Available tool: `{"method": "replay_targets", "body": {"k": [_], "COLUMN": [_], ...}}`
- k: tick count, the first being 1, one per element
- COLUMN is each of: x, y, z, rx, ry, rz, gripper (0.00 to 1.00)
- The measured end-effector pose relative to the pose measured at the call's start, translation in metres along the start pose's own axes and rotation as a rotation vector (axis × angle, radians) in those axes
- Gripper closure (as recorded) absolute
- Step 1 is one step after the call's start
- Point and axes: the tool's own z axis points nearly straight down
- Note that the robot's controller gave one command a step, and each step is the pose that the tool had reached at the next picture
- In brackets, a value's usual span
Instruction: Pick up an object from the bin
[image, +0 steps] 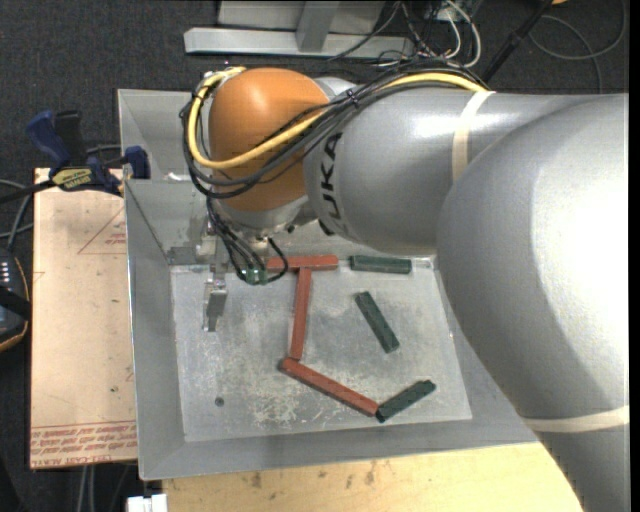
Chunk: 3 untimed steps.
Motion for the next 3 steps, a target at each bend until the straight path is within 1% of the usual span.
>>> {"method": "replay_targets", "body": {"k": [1,2,3], "x": [-0.002,-0.014,-0.013], "y": [-0.001,-0.016,-0.065], "z": [-0.005,0.036,0.081], "rx": [-0.002,-0.005,-0.001], "ry": [-0.008,-0.017,-0.005], "rz": [0.003,-0.02,0.007], "gripper": [0.0,0.0,0.0]}}
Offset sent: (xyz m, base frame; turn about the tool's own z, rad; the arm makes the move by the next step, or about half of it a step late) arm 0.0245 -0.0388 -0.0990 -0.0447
